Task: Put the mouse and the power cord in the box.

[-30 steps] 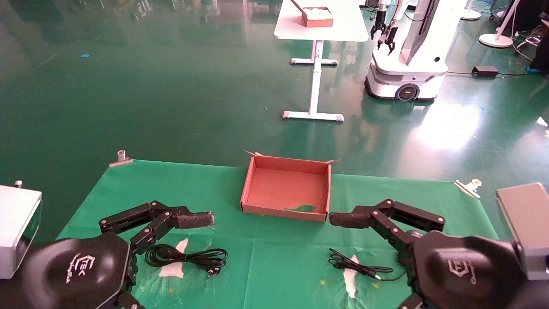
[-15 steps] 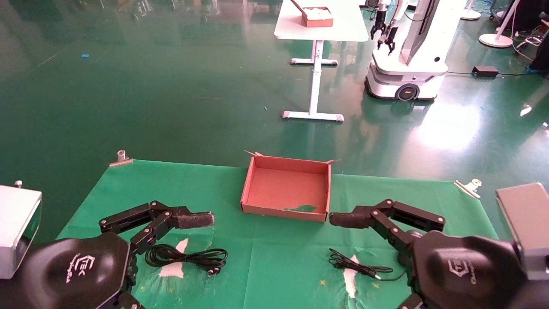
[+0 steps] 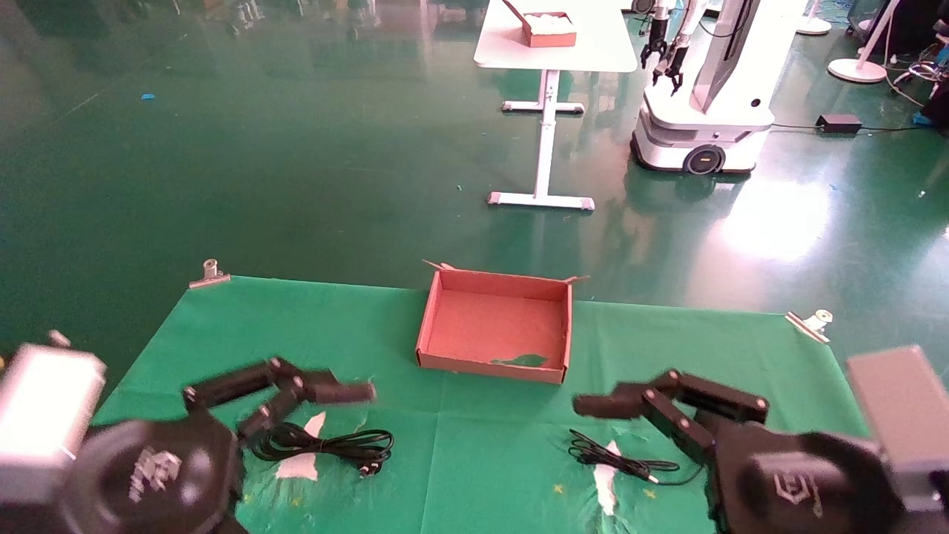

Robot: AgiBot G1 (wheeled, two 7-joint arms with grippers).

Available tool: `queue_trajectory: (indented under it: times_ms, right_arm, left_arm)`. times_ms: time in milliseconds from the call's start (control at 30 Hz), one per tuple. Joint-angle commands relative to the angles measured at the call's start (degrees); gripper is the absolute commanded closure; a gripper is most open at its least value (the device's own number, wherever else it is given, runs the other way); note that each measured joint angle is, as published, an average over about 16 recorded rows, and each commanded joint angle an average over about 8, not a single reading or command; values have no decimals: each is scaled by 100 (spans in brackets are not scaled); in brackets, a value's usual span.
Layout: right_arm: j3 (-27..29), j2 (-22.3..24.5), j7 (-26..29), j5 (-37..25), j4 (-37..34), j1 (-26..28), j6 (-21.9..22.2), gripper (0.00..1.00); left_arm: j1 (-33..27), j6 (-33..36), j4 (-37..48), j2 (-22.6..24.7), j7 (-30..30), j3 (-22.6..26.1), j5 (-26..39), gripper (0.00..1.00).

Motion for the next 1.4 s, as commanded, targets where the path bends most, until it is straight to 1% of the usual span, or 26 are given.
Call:
queue_trajectory:
  times_ms: [33, 100, 200, 300, 367, 500, 600, 700, 833, 1033, 1200, 1400]
  right_arm:
    - [-15, 55, -15, -59, -2, -57, -9, 0]
    - [-91, 97, -101, -276, -140, -12, -78, 0]
    - [-294, 130, -279, -774, -449, 202, -222, 0]
    - [-603, 80, -502, -1440, -926, 583, -319, 0]
    - [-830, -26, -683, -1948, -1337, 899, -286, 0]
    - [-1222, -430, -1099, -2898, -2304, 1496, 24, 0]
    - [-1453, -857, -1468, -3498, -3048, 1878, 361, 0]
    - [-1662, -1314, -1866, -3968, -3746, 2213, 664, 0]
    - [-1889, -1851, -2395, -4403, -4592, 2570, 965, 0]
    - [-2057, -2416, -3049, -4694, -5616, 2865, 1294, 0]
    - [-2092, -2715, -3475, -4754, -6177, 2985, 1510, 0]
    - [-2065, -2879, -3809, -4723, -6612, 3072, 1689, 0]
  left_arm:
    - [-186, 114, -37, -8, 125, 96, 325, 0]
    - [-526, 203, 86, 68, 345, 377, 868, 0]
    - [-1028, 244, 433, 270, 708, 852, 1648, 0]
    - [-1481, 220, 1046, 605, 1103, 1318, 2318, 0]
    - [-1741, 170, 1589, 897, 1390, 1590, 2708, 0]
    - [-2147, -141, 2835, 1548, 1982, 2000, 3391, 0]
    - [-2367, -669, 3734, 2015, 2401, 2188, 3854, 0]
    - [-2522, -1293, 4487, 2420, 2741, 2308, 4218, 0]
    - [-2654, -1867, 5221, 2826, 3114, 2414, 4493, 0]
    - [-2772, -2228, 5978, 3142, 3601, 2509, 4671, 0]
    - [-2815, -2410, 6409, 3256, 3905, 2531, 4714, 0]
    - [-2828, -2551, 6772, 3290, 4110, 2457, 4613, 0]
